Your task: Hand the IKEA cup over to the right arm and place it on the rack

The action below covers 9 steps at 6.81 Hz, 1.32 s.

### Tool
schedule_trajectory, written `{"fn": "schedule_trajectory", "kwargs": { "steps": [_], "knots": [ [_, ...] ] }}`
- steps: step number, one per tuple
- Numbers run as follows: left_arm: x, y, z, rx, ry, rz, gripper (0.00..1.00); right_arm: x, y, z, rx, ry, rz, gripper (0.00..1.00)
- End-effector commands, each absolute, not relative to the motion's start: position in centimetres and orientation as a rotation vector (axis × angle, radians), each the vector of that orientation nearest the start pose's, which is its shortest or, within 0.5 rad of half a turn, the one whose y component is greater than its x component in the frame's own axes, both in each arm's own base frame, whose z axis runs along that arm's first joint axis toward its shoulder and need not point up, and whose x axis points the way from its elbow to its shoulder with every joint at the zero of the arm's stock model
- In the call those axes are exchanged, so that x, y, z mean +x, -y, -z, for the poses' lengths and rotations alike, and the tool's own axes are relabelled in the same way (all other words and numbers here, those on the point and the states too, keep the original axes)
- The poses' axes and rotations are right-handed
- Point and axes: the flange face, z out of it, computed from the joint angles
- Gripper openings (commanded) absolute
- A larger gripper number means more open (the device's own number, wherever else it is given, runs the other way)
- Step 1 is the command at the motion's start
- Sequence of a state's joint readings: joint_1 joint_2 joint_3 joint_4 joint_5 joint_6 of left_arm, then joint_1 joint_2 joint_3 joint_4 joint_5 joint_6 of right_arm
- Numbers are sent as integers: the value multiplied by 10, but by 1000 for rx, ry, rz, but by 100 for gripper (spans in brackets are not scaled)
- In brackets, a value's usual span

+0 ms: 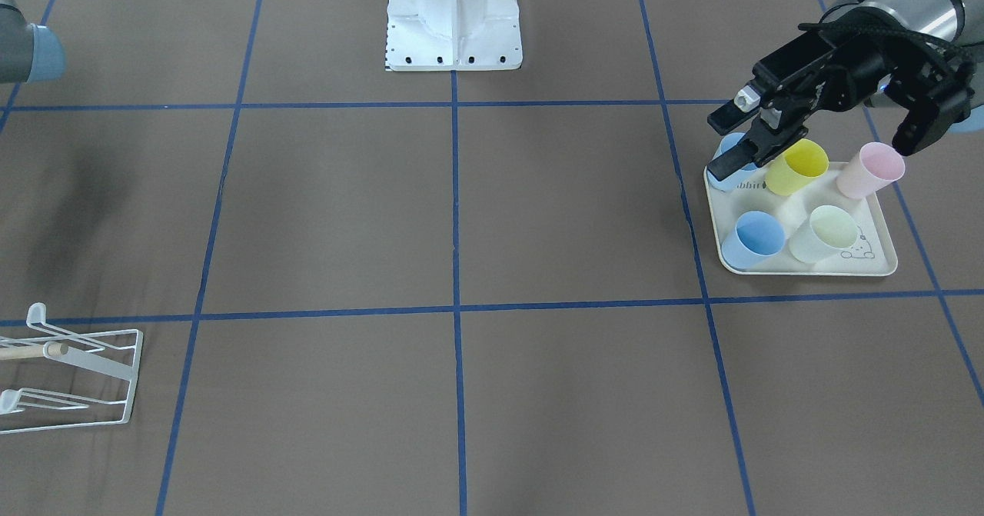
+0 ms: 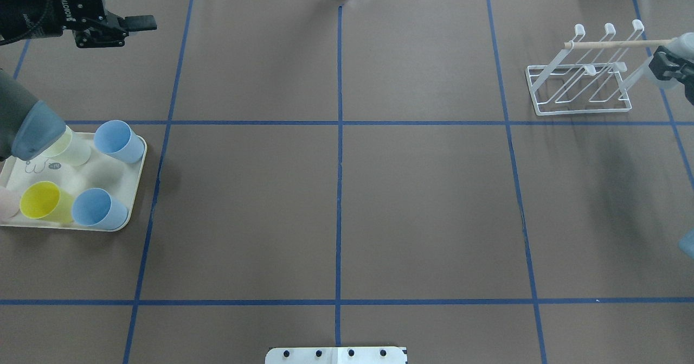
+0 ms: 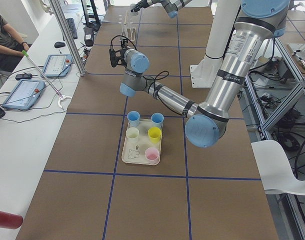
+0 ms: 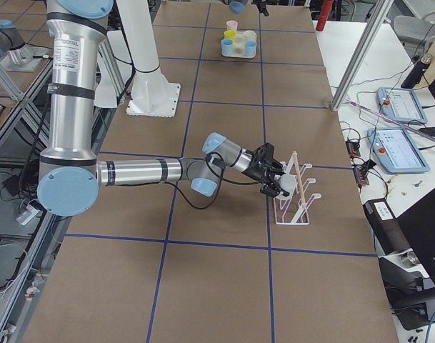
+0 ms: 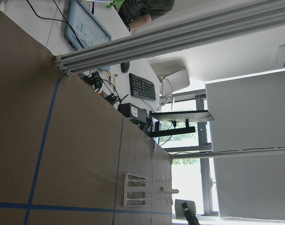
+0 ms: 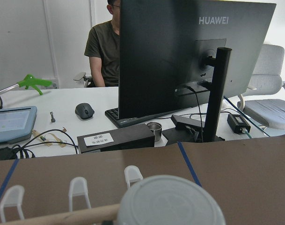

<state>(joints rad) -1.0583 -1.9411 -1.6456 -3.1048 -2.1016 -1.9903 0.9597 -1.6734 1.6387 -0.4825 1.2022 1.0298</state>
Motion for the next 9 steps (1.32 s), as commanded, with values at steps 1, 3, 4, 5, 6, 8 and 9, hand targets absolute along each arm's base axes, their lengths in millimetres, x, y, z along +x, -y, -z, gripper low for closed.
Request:
{"fn": "schedule_trajectory", "kwargs": {
  "steps": [1,3,4,5,6,8,9],
  "knots": [
    [196,517,-264,278,-1929,462,100,-138,491,-560,966,539,-569,0],
    [196,517,-265,277,-1927,464,100,-138,491,-560,981,512,-524,0],
    [198,516,-270,269,-1921,471,100,-139,493,-562,978,508,-522,0],
    [199,515,-273,269,-1919,476,100,-139,493,-563,976,506,-521,0],
    [200,515,-272,267,-1919,475,100,-140,494,-568,971,500,-521,0],
    [200,515,-277,263,-1914,480,100,-141,496,-567,973,501,-523,0],
    [200,515,-277,263,-1914,480,100,-141,497,-566,975,502,-522,0]
  ]
}}
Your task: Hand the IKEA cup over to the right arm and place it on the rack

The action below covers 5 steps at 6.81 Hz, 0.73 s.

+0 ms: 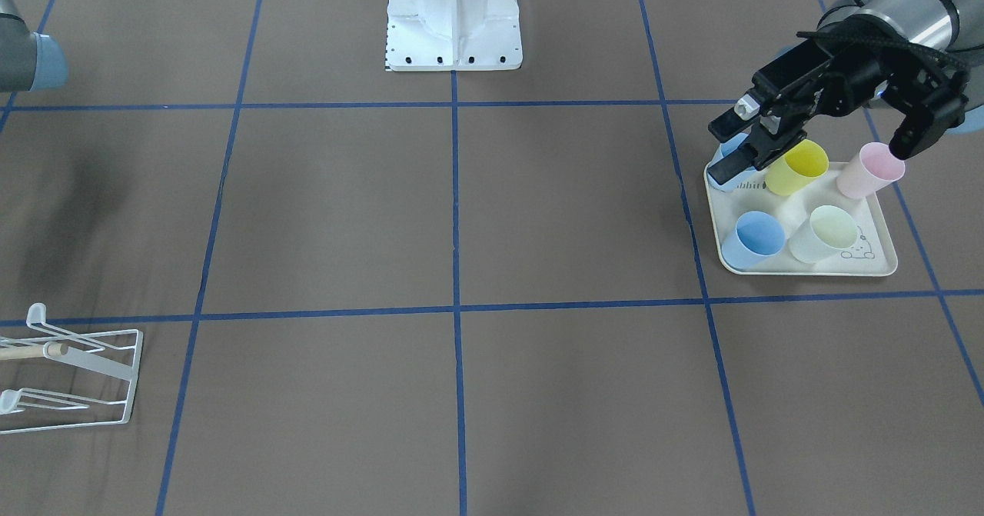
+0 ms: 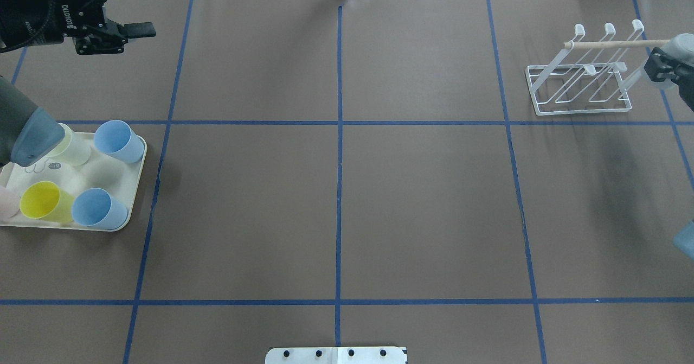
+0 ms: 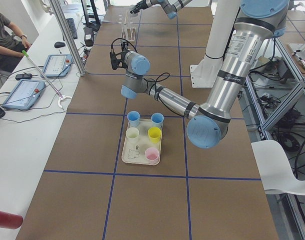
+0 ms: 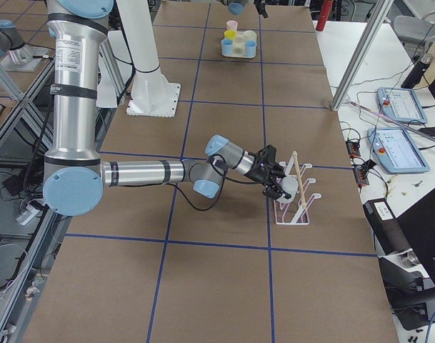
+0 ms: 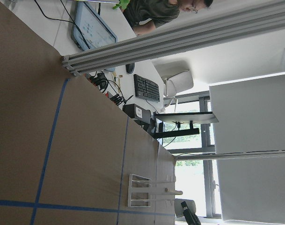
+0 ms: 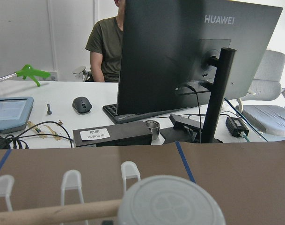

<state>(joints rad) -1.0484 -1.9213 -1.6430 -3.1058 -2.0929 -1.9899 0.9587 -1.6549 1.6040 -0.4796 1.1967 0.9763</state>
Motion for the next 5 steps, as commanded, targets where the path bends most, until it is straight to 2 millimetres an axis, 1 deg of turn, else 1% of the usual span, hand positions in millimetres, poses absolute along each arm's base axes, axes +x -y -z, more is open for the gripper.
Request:
{"fn": "schedule_trajectory", "kwargs": {
  "steps": [1,5],
  "knots": [
    [200,515,-279,261,-1910,484,100,-141,497,-567,974,501,-522,0],
    [200,515,-279,272,-1908,475,100,-141,497,-573,966,492,-520,1]
  ]
}}
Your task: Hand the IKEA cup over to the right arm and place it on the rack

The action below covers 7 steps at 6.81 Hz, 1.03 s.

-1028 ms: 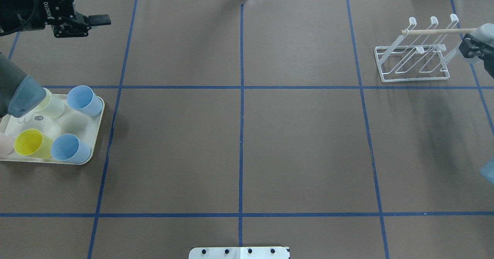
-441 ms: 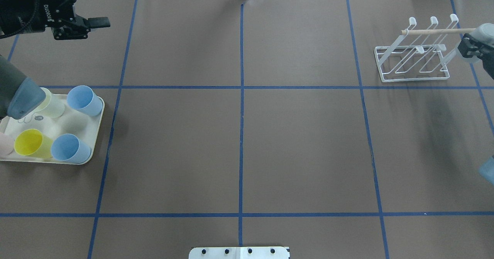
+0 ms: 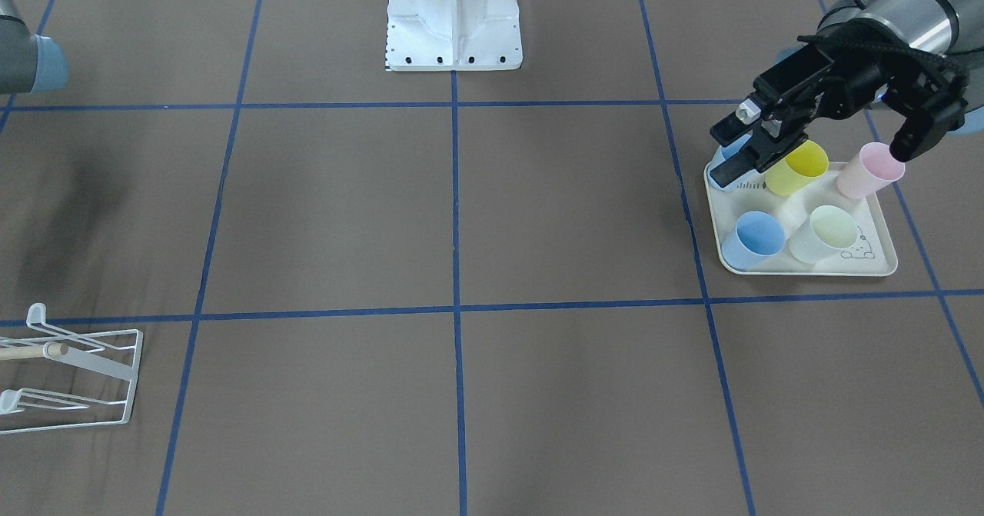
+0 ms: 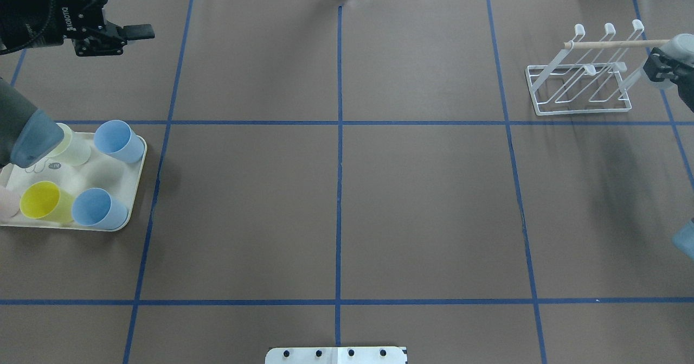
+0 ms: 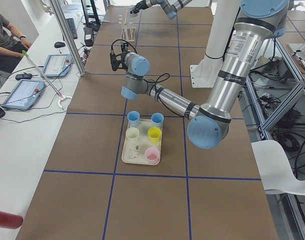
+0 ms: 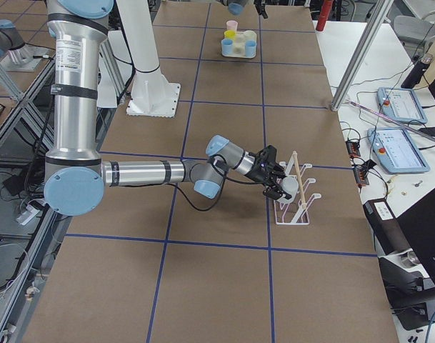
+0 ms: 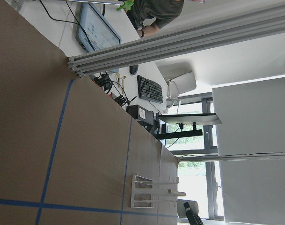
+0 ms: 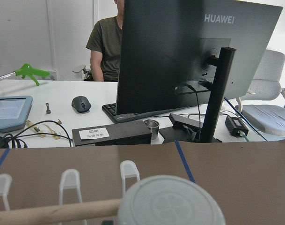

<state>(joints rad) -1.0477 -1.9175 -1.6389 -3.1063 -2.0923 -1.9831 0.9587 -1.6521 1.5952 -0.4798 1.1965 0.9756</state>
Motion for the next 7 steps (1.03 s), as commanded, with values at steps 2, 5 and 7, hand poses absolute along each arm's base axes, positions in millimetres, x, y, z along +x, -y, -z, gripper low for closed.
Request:
{"fn": "schedule_trajectory", "kwargs": {
  "steps": [2,5,7],
  "knots": [
    [200,515,-279,272,-1908,475,100,-141,497,-579,958,482,-519,13],
    [201,515,-281,272,-1905,477,100,-141,497,-583,953,480,-522,99],
    [201,516,-280,272,-1905,477,100,-142,497,-580,957,482,-520,100]
  ]
}}
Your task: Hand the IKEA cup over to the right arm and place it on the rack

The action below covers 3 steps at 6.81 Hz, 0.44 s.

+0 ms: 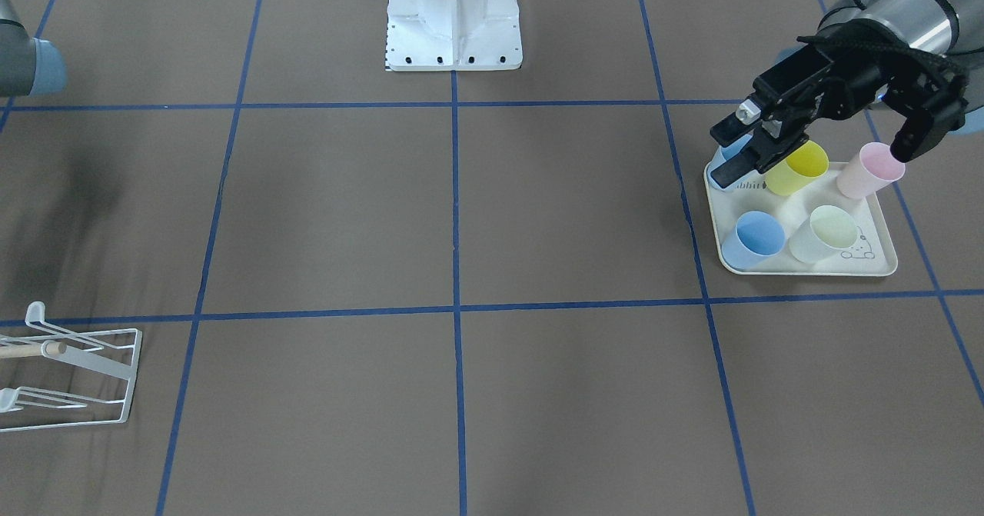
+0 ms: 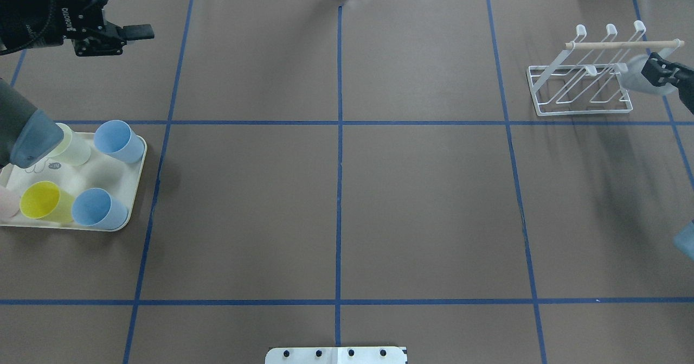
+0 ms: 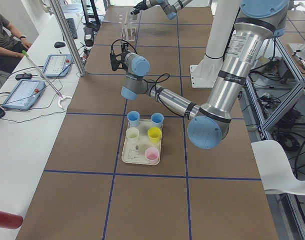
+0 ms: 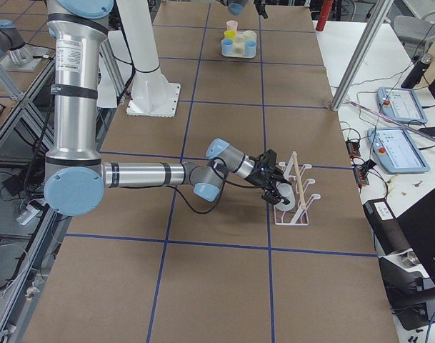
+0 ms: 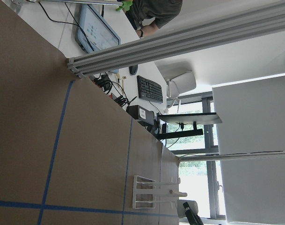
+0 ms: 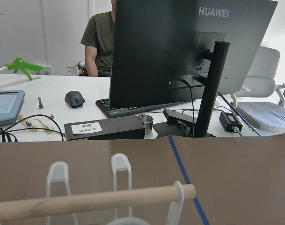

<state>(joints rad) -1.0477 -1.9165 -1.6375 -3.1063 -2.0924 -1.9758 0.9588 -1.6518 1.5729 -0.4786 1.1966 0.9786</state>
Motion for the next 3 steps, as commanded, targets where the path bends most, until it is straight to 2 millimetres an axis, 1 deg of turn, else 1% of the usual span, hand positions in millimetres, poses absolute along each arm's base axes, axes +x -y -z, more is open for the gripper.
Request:
{"fn": "schedule_trajectory", "kwargs": {
  "steps": [1,3],
  "knots": [
    [201,515,-280,273,-1906,476,100,-143,498,-576,960,493,-520,100],
    [201,516,-280,271,-1905,475,100,-143,497,-568,972,533,-514,100]
  ]
}}
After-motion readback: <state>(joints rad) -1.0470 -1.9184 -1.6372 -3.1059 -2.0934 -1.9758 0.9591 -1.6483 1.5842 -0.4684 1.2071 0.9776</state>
